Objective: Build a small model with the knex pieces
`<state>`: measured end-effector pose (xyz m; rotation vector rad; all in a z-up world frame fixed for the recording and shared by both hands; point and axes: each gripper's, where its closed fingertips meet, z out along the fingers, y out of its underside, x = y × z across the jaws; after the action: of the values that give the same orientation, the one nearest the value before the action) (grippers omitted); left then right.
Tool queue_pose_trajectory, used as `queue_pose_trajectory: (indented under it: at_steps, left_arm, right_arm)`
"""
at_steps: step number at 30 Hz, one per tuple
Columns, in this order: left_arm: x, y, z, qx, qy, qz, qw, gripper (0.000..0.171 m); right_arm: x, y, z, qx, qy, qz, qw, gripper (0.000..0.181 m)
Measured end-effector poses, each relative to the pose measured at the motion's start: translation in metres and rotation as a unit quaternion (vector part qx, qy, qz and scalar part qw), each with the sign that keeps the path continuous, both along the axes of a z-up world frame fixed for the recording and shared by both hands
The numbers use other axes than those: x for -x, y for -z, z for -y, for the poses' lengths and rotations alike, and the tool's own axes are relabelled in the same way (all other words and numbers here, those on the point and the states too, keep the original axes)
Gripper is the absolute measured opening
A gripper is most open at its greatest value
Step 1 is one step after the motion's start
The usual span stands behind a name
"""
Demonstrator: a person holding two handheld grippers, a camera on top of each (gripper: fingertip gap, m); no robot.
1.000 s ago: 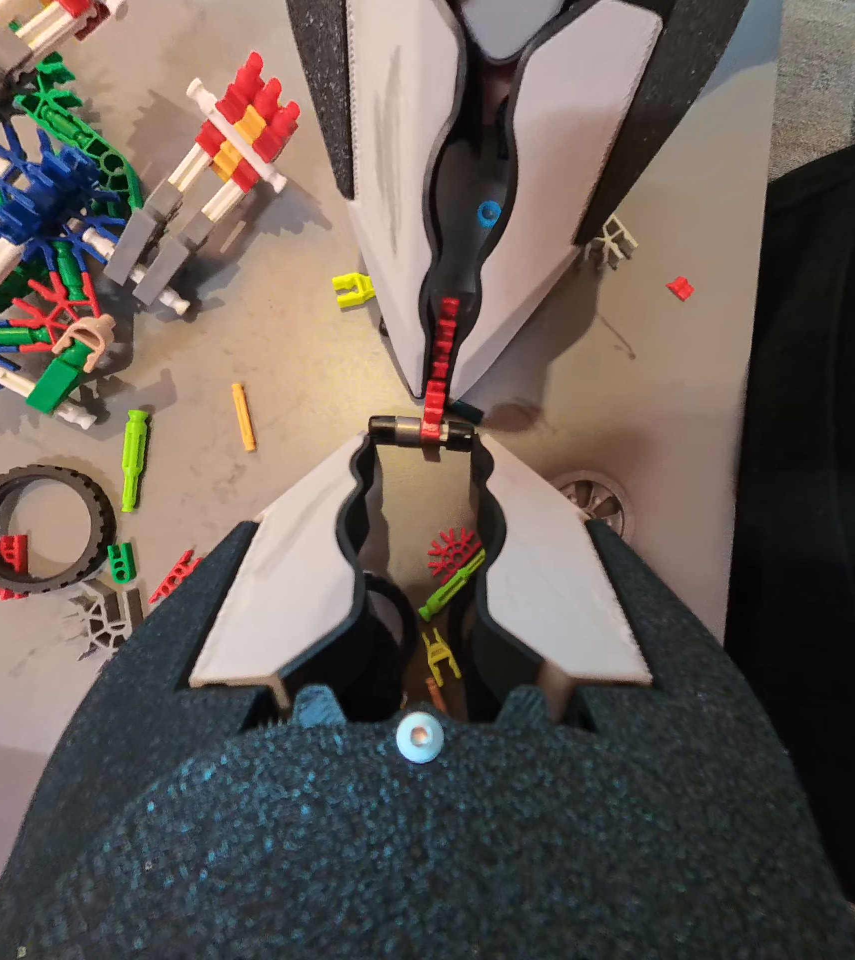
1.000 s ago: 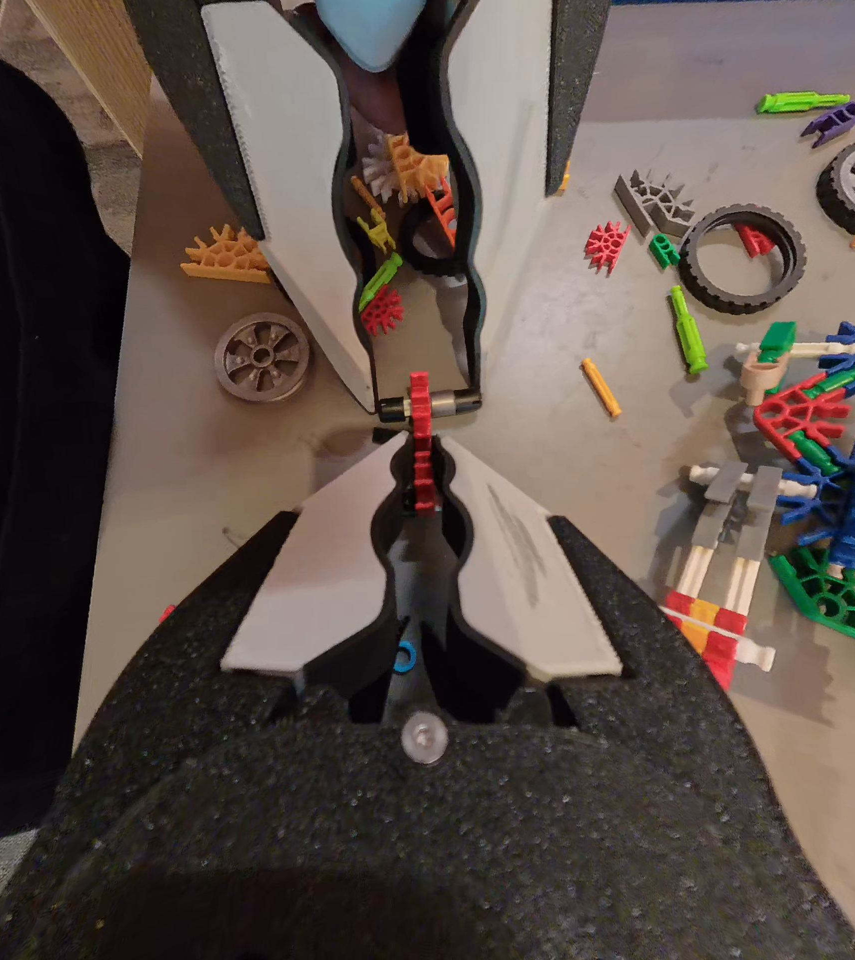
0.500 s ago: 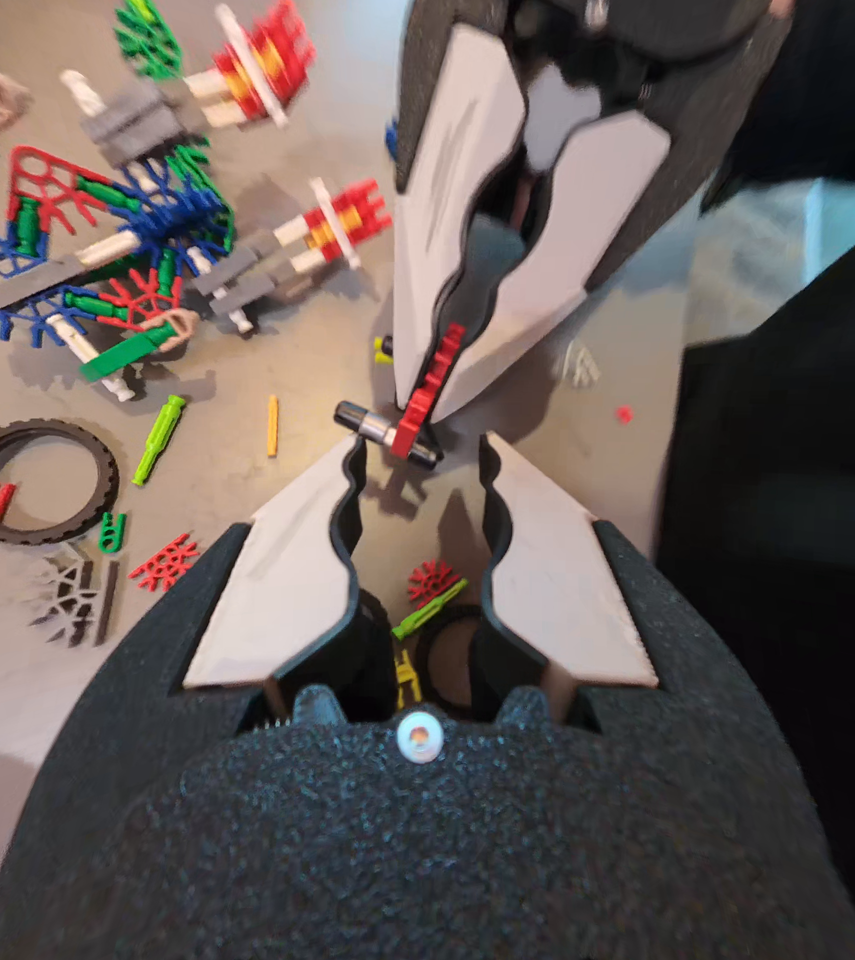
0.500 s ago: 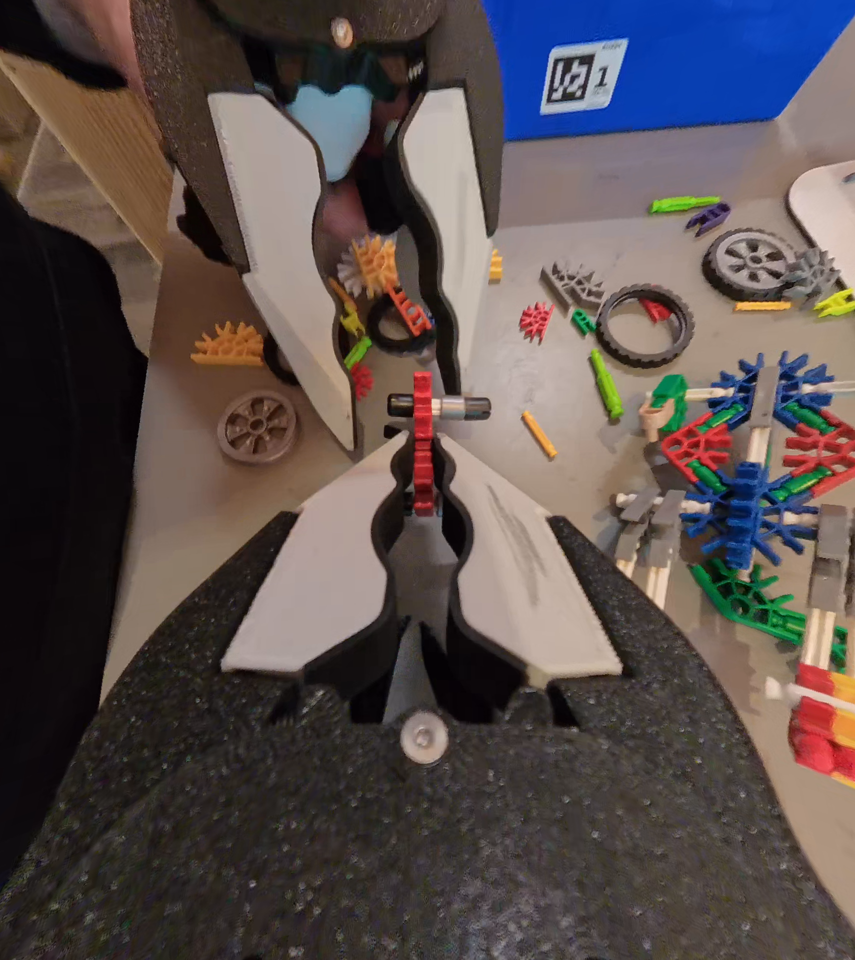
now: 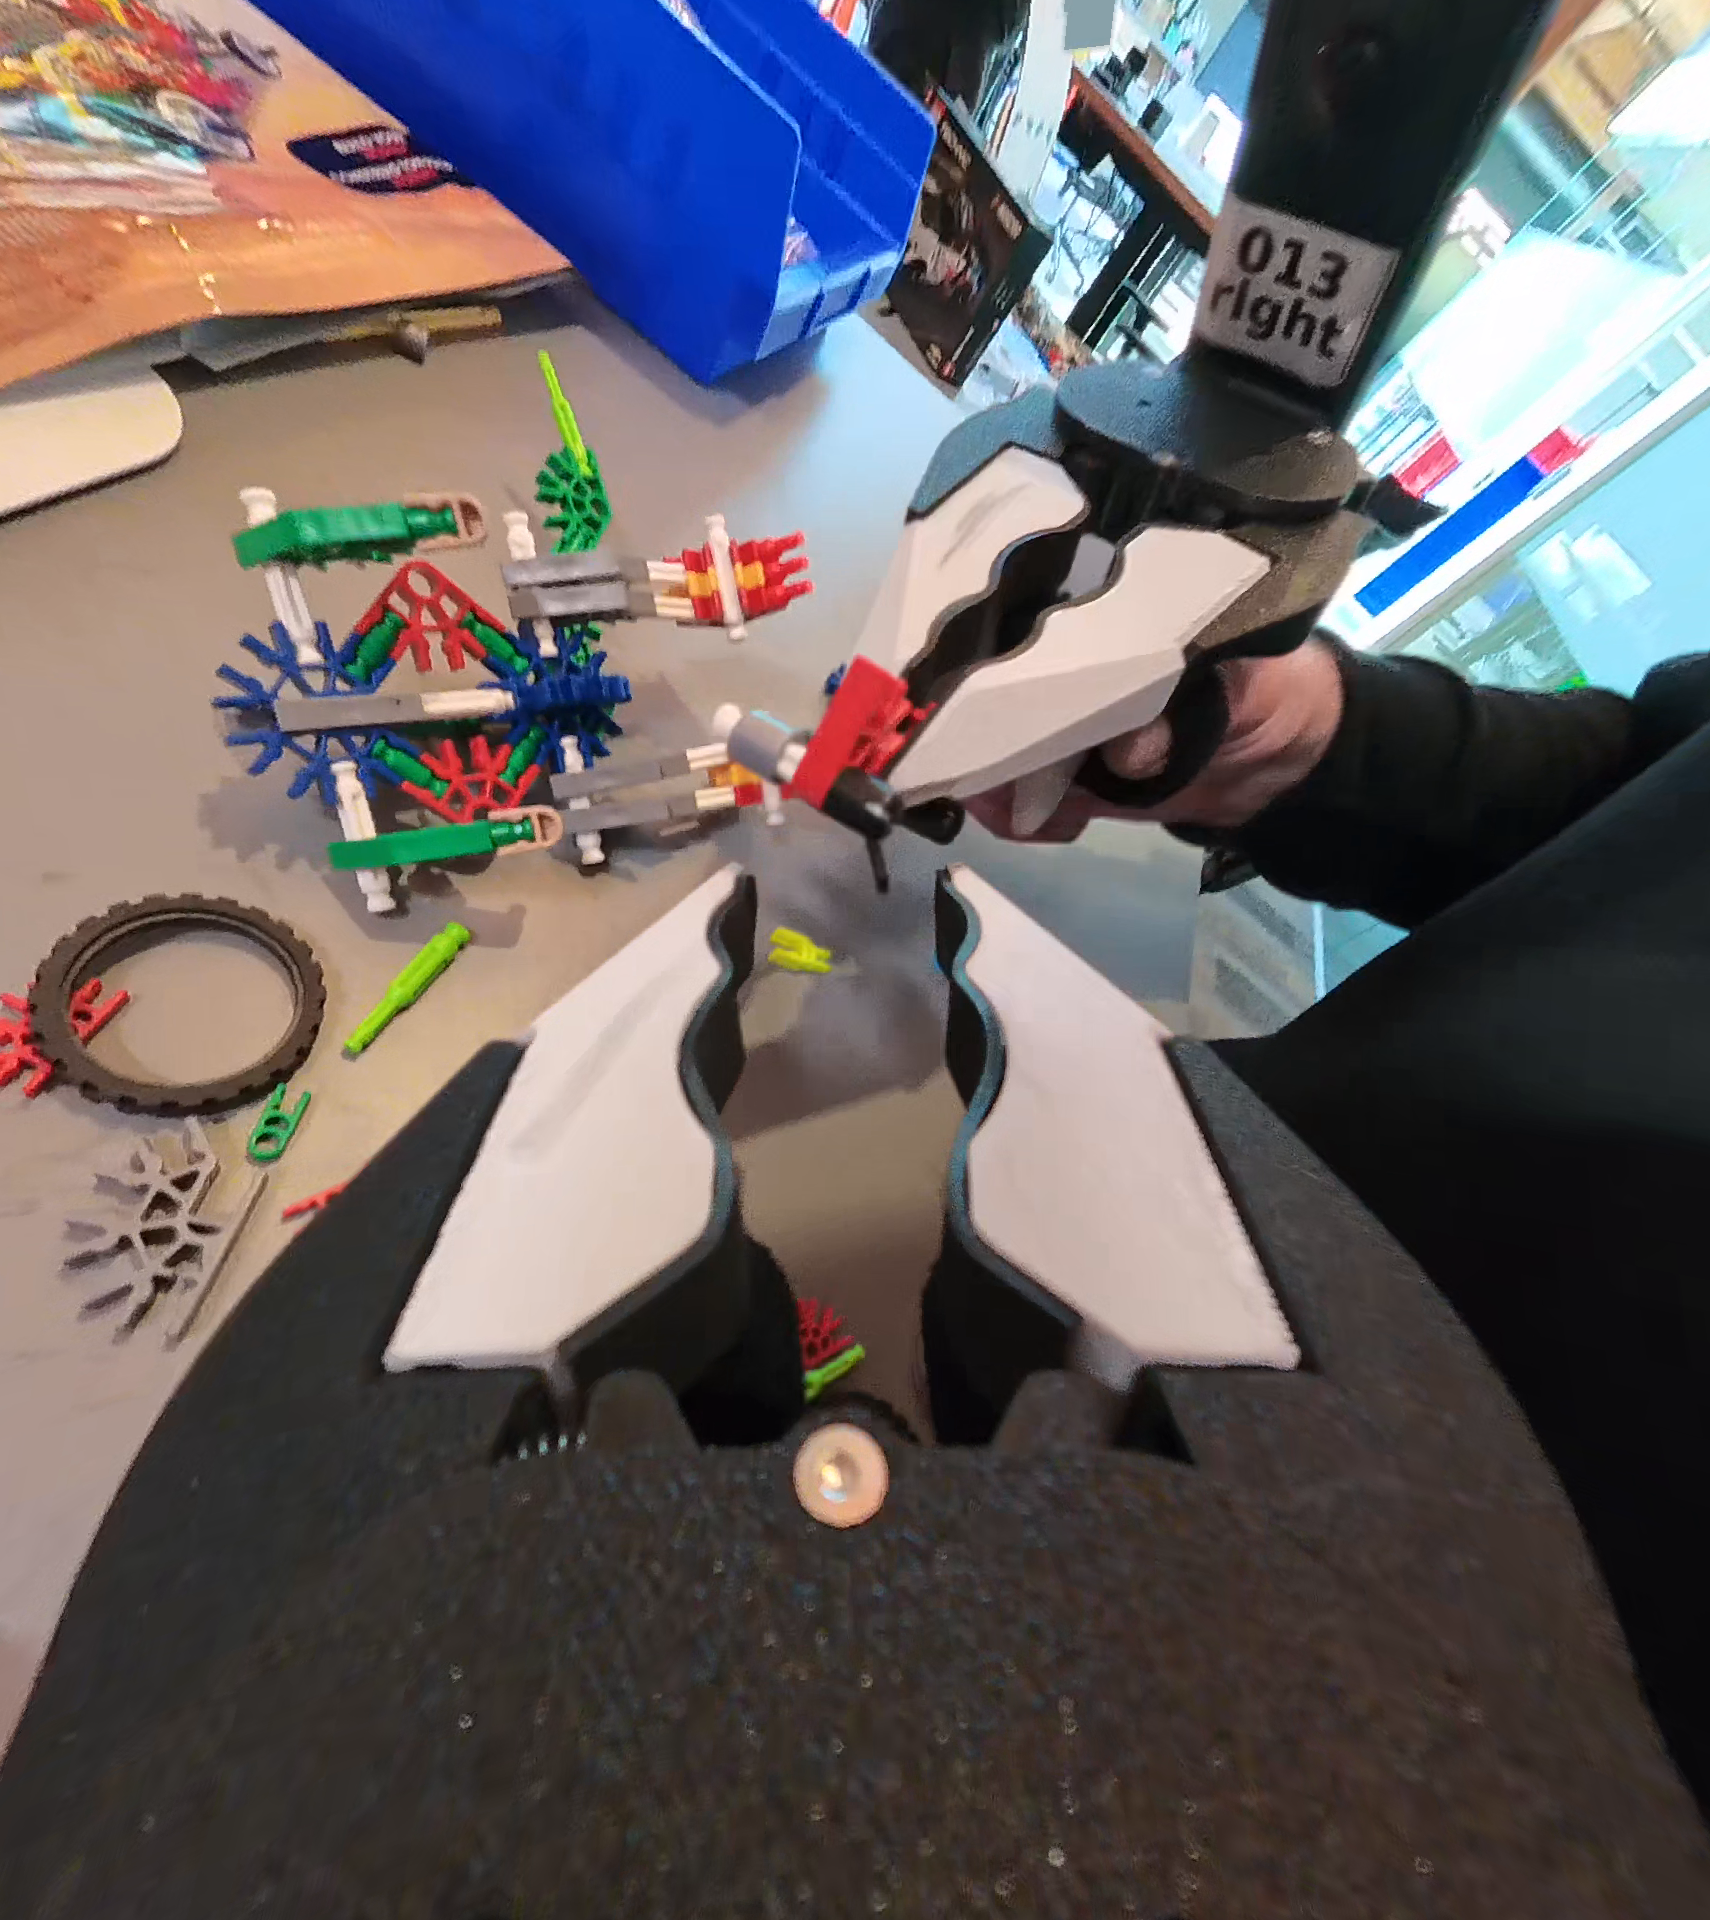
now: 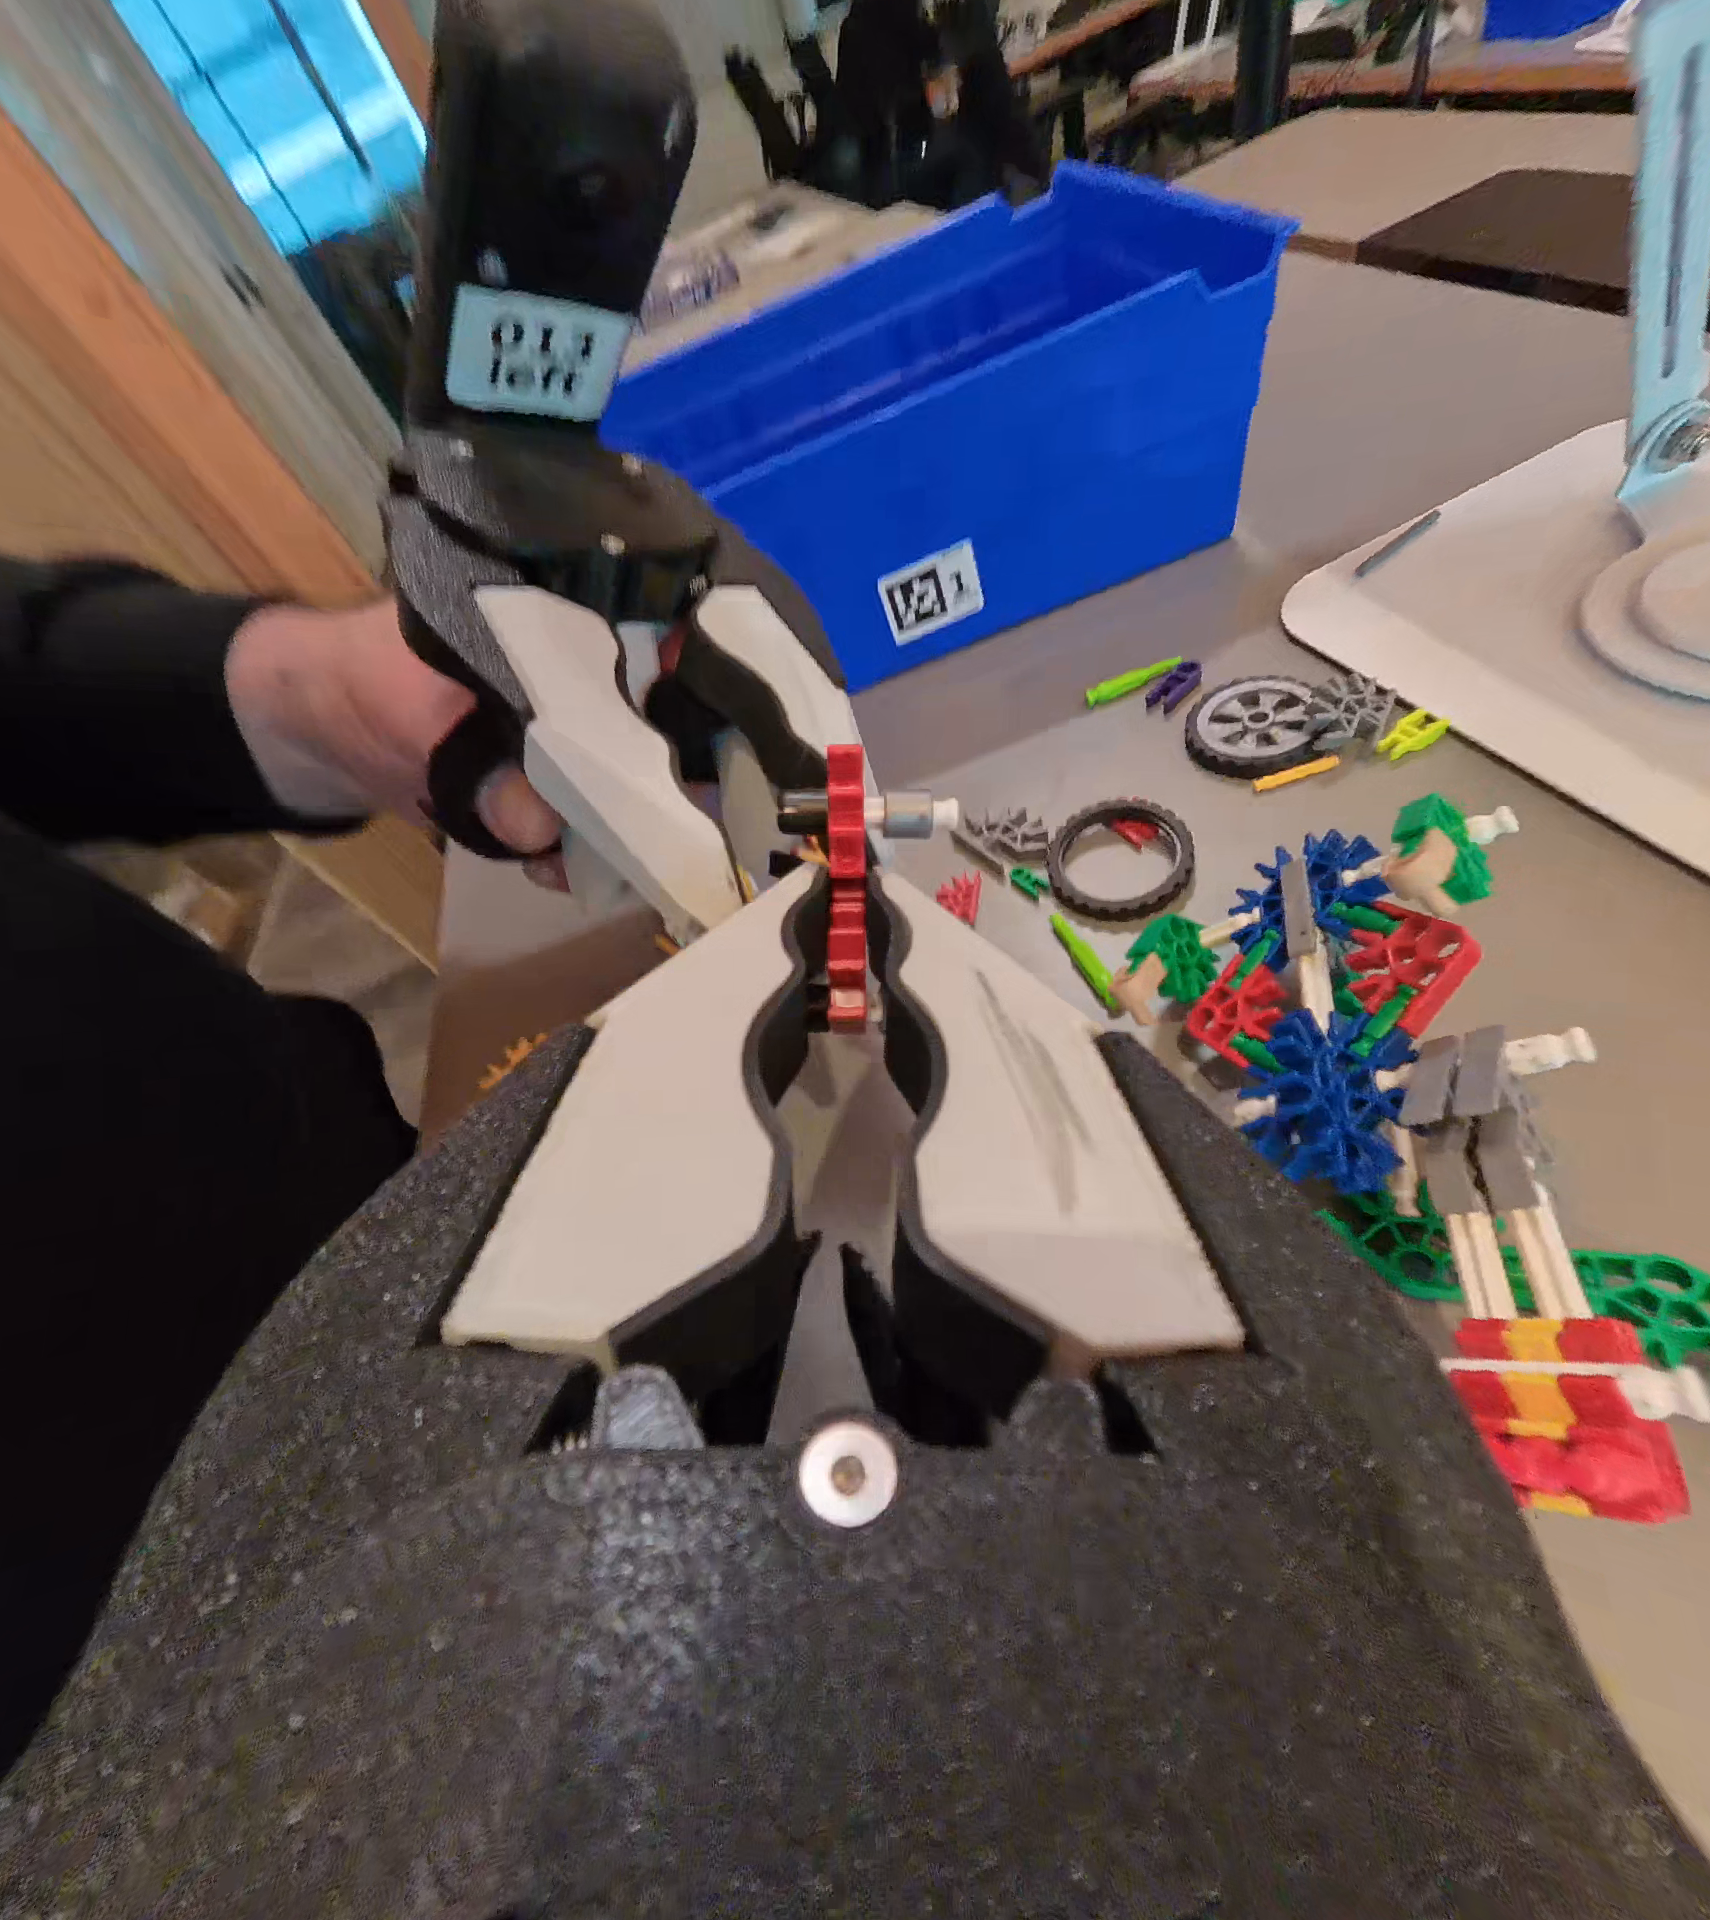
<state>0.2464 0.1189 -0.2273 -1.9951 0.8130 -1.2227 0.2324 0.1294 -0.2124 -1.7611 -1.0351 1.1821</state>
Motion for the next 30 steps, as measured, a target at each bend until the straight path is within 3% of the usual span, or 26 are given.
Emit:
queue_pose_trajectory:
  at_steps: [5,11,20,26,30]
  left_arm:
    - [-0.008,-0.011,-0.004,0.014,0.001,0.036,0.999,0.037]
    - [-0.011,-0.014,-0.003,0.029,0.004,0.066,0.997,0.029]
    - [-0.020,-0.026,-0.002,0.057,0.009,0.116,0.992,0.027]
    - [-0.024,-0.034,-0.007,0.075,-0.013,0.148,0.986,0.025]
    - [-0.021,-0.037,-0.006,0.077,-0.016,0.171,0.982,0.006]
  right_arm:
    - [0.002,-0.017,-0.005,0.065,0.016,-0.078,0.995,0.006]
    - [0.000,-0.020,-0.009,0.113,0.031,-0.114,0.987,0.006]
    - [-0.006,-0.036,-0.024,0.232,0.063,-0.247,0.939,0.005]
    - [-0.002,-0.040,-0.025,0.235,0.072,-0.278,0.929,0.006]
    - [-0.002,-0.039,-0.025,0.230,0.080,-0.271,0.931,0.005]
